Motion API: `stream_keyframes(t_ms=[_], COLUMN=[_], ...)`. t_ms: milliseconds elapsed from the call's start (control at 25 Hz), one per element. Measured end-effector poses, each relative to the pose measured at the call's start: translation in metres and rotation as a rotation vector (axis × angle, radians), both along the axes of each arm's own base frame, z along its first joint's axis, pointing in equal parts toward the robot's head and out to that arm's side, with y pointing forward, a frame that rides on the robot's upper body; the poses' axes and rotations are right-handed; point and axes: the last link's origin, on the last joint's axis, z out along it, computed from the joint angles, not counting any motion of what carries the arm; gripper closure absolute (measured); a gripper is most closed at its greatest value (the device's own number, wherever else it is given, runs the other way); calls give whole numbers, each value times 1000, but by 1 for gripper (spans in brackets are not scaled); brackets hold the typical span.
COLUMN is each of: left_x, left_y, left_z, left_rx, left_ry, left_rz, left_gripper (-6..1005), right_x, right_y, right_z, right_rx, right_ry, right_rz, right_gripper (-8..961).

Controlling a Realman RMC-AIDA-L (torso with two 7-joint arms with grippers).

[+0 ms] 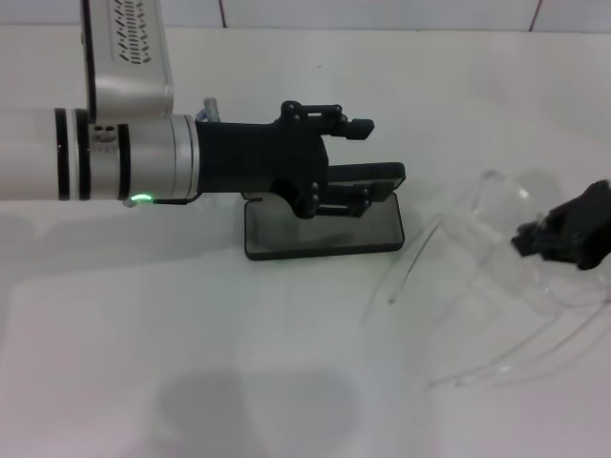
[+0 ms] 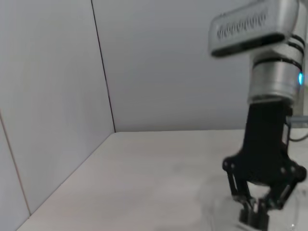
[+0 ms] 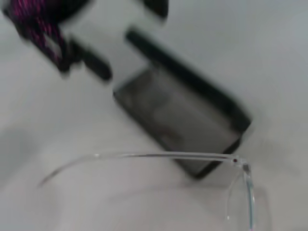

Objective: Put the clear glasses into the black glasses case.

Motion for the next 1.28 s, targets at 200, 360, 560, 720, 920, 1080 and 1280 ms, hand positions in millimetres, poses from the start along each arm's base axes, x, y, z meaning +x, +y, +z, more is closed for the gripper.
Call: stream_keyframes(t_ms=[200,360,560,720,920,1080,1280], left_x=[5,12,29,40,43,44,41], left_y=[1,2,-3,-3,0,3,9], left_z=[3,7,5,6,9,10,7], left_rx=[5,-2,-67,-74,-46,-5,31], left_ry=[-42,-116,-168,-222,-261,-262,-228], left_rz=[8,20,-53,-102,-113,-127,-120], left_gripper=[282,282,283,285,292,292,292], right_x=[17,24,19,13,5,0,-3], right_y=[0,2,11,16,16,13,10], right_z=[16,17,10,9,4,-3,-9], right_rx=[79,148,187,150,68,0,-35], right_ry=[138,307,422,433,441,420,408], right_rz=[20,127,207,230,252,269,284], right_gripper=[835,834,833,833,832,831,831])
